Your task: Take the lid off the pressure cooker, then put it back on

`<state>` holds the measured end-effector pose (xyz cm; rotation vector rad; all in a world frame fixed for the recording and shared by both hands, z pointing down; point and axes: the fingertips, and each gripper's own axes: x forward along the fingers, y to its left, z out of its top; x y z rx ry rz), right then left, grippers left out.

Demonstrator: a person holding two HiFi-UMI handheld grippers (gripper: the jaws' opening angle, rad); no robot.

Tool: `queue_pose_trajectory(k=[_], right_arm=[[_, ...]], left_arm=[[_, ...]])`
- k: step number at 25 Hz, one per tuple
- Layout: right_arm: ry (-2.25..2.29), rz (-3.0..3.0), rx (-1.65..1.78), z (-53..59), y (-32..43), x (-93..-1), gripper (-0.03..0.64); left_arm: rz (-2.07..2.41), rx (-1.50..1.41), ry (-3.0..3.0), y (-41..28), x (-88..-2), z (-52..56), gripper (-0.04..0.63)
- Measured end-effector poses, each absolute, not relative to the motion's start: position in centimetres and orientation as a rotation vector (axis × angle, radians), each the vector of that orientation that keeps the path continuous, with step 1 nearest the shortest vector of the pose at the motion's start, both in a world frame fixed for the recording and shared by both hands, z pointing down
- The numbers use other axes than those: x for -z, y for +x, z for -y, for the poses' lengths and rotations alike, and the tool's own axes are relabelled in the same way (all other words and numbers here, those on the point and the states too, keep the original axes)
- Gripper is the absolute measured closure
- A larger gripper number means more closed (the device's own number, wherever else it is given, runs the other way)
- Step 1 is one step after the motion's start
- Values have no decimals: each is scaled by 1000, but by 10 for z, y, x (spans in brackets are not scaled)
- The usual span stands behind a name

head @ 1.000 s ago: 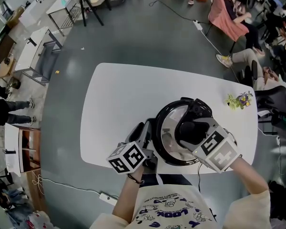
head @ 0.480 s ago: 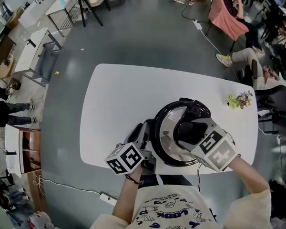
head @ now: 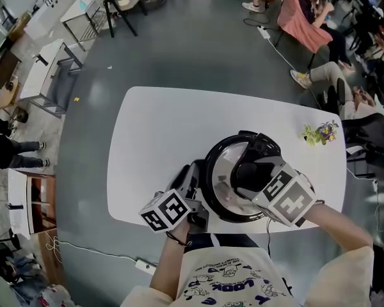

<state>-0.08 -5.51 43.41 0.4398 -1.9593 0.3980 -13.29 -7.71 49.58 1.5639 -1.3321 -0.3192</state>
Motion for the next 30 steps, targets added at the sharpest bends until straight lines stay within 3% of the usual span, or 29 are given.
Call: queue_pose_trajectory(k=[30], right_arm=[[255, 1947, -276, 52, -1, -438, 316]], left_arm=[[1280, 410, 1510, -132, -499, 79, 480]])
